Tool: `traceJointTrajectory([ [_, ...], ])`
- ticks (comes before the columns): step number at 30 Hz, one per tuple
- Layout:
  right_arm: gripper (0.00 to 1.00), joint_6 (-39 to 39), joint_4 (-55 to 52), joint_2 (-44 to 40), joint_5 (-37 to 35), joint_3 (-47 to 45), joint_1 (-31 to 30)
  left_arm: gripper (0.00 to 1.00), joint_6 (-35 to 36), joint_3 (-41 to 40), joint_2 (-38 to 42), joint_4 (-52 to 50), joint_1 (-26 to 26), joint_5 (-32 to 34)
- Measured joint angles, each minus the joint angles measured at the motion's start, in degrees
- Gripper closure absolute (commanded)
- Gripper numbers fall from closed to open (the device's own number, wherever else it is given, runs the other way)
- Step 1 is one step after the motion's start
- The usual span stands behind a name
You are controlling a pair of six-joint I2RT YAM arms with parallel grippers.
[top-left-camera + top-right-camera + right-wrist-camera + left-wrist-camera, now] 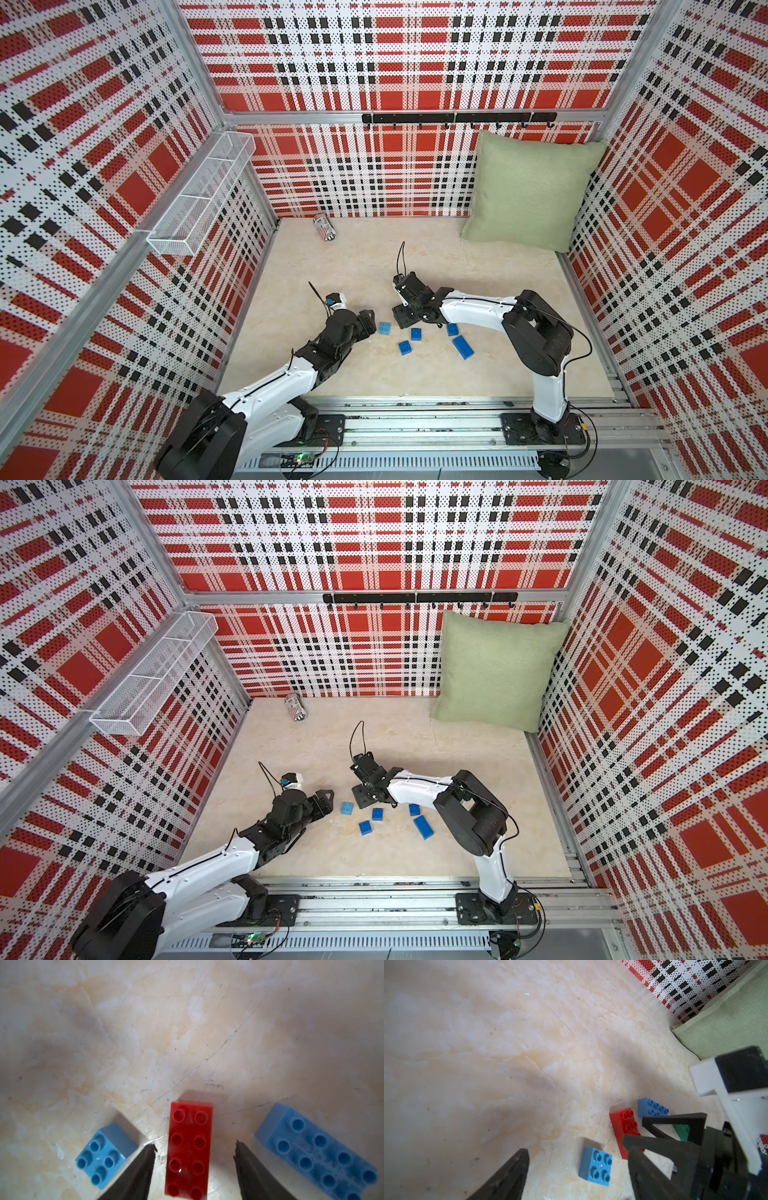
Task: Assemble a heart with lego
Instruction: Pick up the lego brick from the center of the board.
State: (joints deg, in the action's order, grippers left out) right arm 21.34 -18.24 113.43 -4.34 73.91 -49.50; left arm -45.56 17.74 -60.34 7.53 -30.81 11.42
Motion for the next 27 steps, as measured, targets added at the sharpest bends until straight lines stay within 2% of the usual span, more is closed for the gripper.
traceJointTrajectory([
  [8, 0.52, -1.4, -1.07, 2.64, -1.07, 2.08, -1.11, 0.2, 0.7, -0.37, 0.26, -0.28, 0.52, 0.0],
  [13, 0.65, -2.16, -1.81, 2.64, -1.51, 2.16, -1.36, 0.22, 0.46, -1.42, 0.79, -0.24, 0.55, -0.48],
  [17, 0.65, -2.32, -1.81, 2.64, -1.97, 2.16, -1.36, 0.24, -0.63, -2.73, 1.51, -0.04, -0.83, -1.38],
  [22, 0.66, -2.43, -1.77, 2.56, -2.19, 2.03, -1.36, 0.24, -3.61, -5.25, 2.03, 2.03, -6.69, -3.52],
  [27, 0.65, -2.49, -2.03, 2.12, -2.91, 1.53, -1.36, 0.24, -6.78, -8.22, 0.28, 7.82, -8.92, -6.69],
])
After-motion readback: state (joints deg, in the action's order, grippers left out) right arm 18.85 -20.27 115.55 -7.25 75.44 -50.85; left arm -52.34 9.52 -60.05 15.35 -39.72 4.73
